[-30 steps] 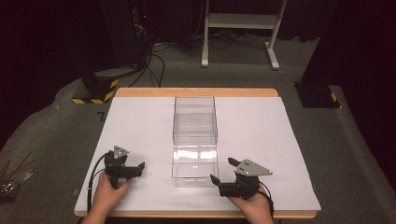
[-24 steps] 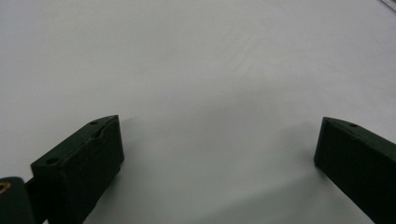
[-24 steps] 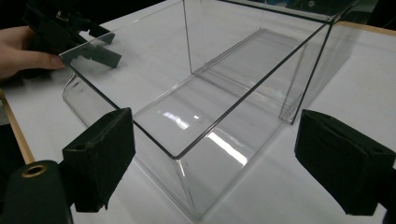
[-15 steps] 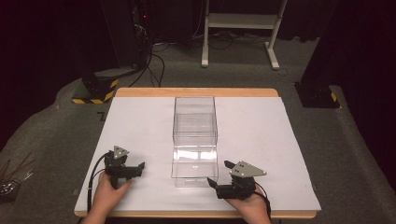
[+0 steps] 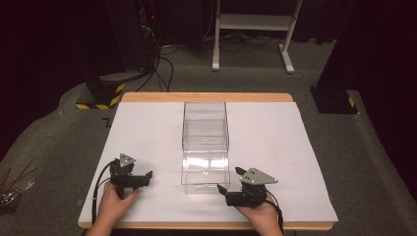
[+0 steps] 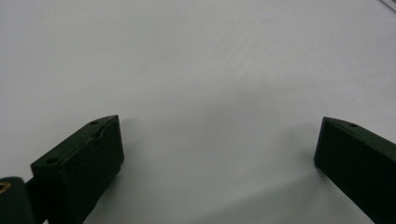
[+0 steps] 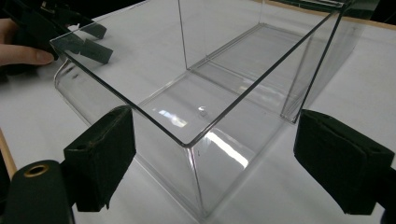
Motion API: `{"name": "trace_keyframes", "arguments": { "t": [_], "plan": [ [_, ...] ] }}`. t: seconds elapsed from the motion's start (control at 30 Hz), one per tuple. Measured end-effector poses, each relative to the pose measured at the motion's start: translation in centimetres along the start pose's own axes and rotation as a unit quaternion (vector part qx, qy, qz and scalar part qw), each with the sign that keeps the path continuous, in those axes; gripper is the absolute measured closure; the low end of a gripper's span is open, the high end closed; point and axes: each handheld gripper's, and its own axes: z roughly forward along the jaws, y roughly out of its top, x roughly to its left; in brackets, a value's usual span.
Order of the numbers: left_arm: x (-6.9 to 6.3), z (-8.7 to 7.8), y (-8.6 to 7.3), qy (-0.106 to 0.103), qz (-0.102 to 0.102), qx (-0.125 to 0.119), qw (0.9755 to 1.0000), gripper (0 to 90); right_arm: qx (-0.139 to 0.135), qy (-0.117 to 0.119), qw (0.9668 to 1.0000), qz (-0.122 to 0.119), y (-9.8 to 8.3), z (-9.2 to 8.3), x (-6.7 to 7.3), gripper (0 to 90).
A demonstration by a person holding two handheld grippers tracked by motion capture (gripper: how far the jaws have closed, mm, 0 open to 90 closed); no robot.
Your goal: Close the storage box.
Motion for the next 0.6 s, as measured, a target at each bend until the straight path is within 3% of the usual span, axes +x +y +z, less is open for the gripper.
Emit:
{"name": "trace_keyframes", "arguments": {
  "t": [0.6],
  "plan": [
    [-0.03, 0.01, -0.01, -0.001, -0.002, 0.0, 1.0, 1.6, -0.01, -0.02, 0.9997, 0.009, 0.59, 0.81, -0.74, 13.7]
  ]
}}
